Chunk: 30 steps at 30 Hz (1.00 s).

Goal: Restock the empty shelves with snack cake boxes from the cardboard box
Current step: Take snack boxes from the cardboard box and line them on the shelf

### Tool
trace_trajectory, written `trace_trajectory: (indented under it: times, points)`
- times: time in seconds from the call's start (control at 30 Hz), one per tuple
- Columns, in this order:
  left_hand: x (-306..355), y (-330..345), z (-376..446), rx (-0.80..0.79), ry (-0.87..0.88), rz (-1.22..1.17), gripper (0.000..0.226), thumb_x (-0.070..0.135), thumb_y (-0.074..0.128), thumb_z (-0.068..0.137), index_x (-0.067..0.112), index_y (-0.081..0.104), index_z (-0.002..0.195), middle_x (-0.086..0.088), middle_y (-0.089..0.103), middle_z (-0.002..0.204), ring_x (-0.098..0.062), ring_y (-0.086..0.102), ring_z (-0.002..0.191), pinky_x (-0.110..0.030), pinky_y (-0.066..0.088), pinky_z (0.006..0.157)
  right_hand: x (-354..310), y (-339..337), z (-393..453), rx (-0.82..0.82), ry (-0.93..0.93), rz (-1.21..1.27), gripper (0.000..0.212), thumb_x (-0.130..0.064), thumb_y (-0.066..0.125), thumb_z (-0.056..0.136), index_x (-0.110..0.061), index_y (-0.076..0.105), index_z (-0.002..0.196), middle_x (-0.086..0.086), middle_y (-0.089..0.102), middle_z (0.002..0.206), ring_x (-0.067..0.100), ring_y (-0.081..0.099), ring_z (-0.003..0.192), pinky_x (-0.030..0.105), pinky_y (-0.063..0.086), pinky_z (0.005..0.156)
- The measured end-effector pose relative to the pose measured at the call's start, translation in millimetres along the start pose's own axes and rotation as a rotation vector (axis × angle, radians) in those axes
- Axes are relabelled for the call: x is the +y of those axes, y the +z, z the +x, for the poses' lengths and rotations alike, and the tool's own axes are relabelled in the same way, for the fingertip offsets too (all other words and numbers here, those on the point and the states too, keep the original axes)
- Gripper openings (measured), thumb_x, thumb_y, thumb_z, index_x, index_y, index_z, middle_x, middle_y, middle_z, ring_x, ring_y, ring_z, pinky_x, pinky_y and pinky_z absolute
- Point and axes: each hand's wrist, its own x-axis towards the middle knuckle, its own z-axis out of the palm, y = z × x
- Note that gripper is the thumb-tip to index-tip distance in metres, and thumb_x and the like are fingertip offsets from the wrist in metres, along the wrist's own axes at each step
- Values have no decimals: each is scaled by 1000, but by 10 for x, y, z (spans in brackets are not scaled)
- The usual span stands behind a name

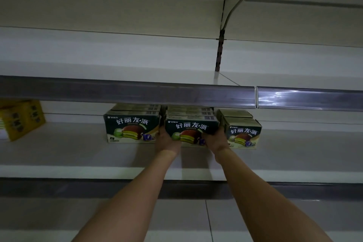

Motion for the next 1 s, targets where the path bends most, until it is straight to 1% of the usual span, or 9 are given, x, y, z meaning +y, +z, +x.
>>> trace_trajectory:
  times: [0.13,0.2,0.27,0.43,0.5,0.63,0.77,0.87,1.0]
  points:
    - [7,27,-24,62,-78,-269,73,5,65,81,8,27,143,-13,45,141,-33,48,125,-42,40,106,-40,40,-101,149,27,94,66,-7,69,79,-3,35,136,17,47,137,37,49,121,49,41,105]
    - [-19,39,-12,89,-105,-270,60,9,68,77,8,43,132,-13,52,132,-32,55,114,-44,46,99,-57,36,-200,232,46,122,65,-7,66,82,-1,31,137,20,42,138,40,46,123,47,39,106]
    - [-60,64,12,88,-103,-215,53,14,69,76,9,51,126,-12,55,126,-31,57,110,-45,49,95,-50,35,-261,248,57,84,62,-8,63,86,0,30,138,21,38,140,41,44,126,45,36,106]
    - [-41,52,1,64,-91,-191,53,12,67,77,10,48,126,-11,54,126,-32,56,111,-47,48,96,-119,46,-302,189,39,-40,57,-14,57,90,-1,33,141,21,32,145,41,45,125,45,38,104]
    - [-43,30,1,45,-99,-173,51,13,67,78,11,49,126,-11,55,127,-32,55,112,-47,48,97,-135,56,-314,165,39,-46,57,-14,57,89,-2,34,141,19,37,144,40,45,125,44,40,105]
    - [24,-86,-72,-6,-127,-110,45,11,59,86,10,52,130,-12,57,129,-32,54,115,-34,46,91,-191,34,-386,55,81,-86,60,-20,60,87,-7,37,141,15,48,138,35,48,123,43,41,103]
    - [124,-152,-192,-106,-172,-75,60,14,52,95,19,29,150,-9,39,148,-30,45,127,-29,40,86,-198,-76,-418,-27,91,-153,53,-23,61,85,-12,44,135,14,57,129,33,53,116,44,44,100]
    - [165,-207,-304,-107,-136,-27,61,15,49,97,25,23,152,-10,41,147,-24,52,114,-28,41,80,-240,-238,-515,-57,102,-188,45,-24,56,91,-17,45,133,14,59,125,32,56,112,40,46,96]
    - [233,-302,-501,-111,-155,86,54,21,48,99,18,29,149,-12,36,150,-30,44,130,-32,41,95,-214,-453,-639,-153,139,-309,58,-34,57,92,-24,32,144,13,56,131,32,55,115,38,46,96]
